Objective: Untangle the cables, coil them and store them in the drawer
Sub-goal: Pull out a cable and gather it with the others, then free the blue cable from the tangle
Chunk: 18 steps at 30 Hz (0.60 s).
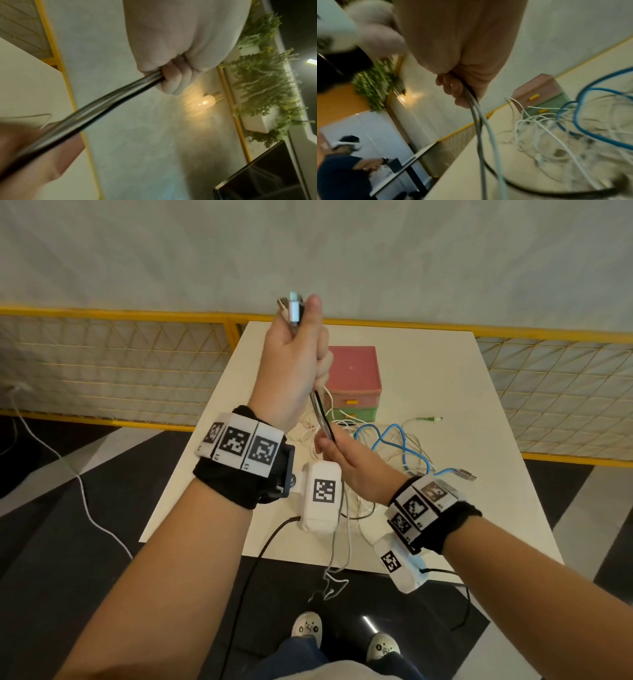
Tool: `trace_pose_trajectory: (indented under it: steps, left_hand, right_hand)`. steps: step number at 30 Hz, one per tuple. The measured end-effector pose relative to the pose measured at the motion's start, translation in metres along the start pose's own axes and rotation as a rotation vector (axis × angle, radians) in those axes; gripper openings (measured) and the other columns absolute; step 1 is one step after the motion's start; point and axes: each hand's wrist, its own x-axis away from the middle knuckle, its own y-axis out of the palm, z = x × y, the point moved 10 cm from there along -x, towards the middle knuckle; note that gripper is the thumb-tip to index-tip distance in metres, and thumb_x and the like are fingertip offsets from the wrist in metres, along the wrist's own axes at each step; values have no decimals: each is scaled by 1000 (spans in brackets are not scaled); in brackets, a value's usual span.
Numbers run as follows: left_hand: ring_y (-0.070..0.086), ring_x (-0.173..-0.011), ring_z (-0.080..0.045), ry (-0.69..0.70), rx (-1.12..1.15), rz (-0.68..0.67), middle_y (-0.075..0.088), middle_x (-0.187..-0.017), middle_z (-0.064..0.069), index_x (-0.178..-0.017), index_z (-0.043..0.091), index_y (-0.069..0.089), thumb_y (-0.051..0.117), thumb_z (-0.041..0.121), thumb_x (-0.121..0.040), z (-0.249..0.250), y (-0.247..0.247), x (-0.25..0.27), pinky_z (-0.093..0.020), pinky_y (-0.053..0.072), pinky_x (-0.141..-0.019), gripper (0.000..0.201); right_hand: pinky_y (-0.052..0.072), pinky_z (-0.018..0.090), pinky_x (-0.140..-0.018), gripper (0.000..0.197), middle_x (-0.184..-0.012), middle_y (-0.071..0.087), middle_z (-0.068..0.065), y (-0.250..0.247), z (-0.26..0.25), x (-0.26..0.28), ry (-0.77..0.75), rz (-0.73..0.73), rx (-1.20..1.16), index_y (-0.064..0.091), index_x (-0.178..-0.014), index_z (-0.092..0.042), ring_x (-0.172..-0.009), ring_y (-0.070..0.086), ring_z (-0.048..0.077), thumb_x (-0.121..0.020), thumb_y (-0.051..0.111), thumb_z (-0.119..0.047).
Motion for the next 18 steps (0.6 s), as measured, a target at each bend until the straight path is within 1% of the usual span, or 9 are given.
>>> trace_pose_trajectory:
  steps: [3, 5, 7, 9, 11, 13, 16, 17, 18]
  left_hand:
    - [15, -36, -4, 45, 60, 0, 23, -46, 12, -75, 19, 36, 42, 23, -105, 19, -3, -3, -16, 16, -36, 31]
    - [15, -35, -5, 48, 14, -6, 23, -45, 12, -90, 13, 49, 48, 21, -103, 19, -3, -4, -17, 16, -36, 15]
    - [17, -35, -5, 13, -113, -2, 25, -44, 12, -101, 8, 57, 51, 21, -101, 7, -5, -5, -18, 16, -36, 14]
    - [19, -35, -6, -50, -222, -14, 26, -45, 11, -93, 8, 62, 50, 25, -102, -12, -7, -5, -20, 17, -37, 22]
    - [21, -35, -7, -129, -297, -35, 27, -44, 10, -78, 12, 57, 47, 32, -102, -32, -9, -4, -21, 18, -38, 33]
    - [23, -36, -7, -190, -355, -59, 29, -44, 9, -72, 15, 46, 44, 40, -102, -50, -10, -3, -22, 20, -39, 39]
    - [25, -35, -6, -229, -366, -21, 29, -42, 11, -70, 16, 40, 43, 44, -101, -70, -13, -1, -21, 21, -39, 42]
    - [25, -34, -5, -236, -351, -5, 30, -41, 12, -70, 16, 41, 43, 44, -101, -75, -14, -2, -20, 21, -38, 42]
    - [25, -34, -5, -235, -341, 4, 30, -41, 12, -70, 16, 42, 42, 45, -101, -79, -15, -2, -20, 21, -38, 43]
  right_hand:
    - [48, 43, -65, 20, -87, 53, 23, 17, 49, 10, 150, -84, 56, 40, -109, -14, -66, 50, 27, -102, 27, -29]
    - [52, 46, -76, 27, -99, 60, 24, 36, 74, 21, 213, -209, 149, 33, -125, -14, -79, 60, 36, -101, 34, -25]
    - [49, 51, -88, 56, -115, 57, 24, 57, 85, 32, 269, -391, 199, 20, -139, -20, -98, 61, 36, -91, 49, -15]
    - [43, 49, -101, 88, -135, 40, 20, 65, 88, 42, 290, -553, 299, 7, -149, -17, -119, 48, 34, -79, 59, -6]
    - [42, 43, -102, 97, -138, 25, 11, 50, 89, 44, 302, -585, 375, 1, -151, -15, -124, 39, 29, -77, 62, -4]
    - [44, 38, -101, 86, -135, 23, 7, 13, 93, 36, 324, -398, 308, 12, -151, -15, -117, 43, 23, -81, 61, -3]
    - [47, 40, -96, 60, -130, 29, 9, -74, 116, 33, 421, 178, 311, 39, -139, -16, -93, 52, 19, -83, 55, -2]
    - [47, 40, -95, 57, -132, 30, 10, -95, 129, 39, 499, 291, 360, 41, -137, -15, -88, 54, 22, -83, 54, -3]
    - [47, 38, -95, 56, -135, 30, 11, -107, 146, 47, 602, 317, 403, 41, -137, -14, -89, 56, 26, -84, 54, -5]
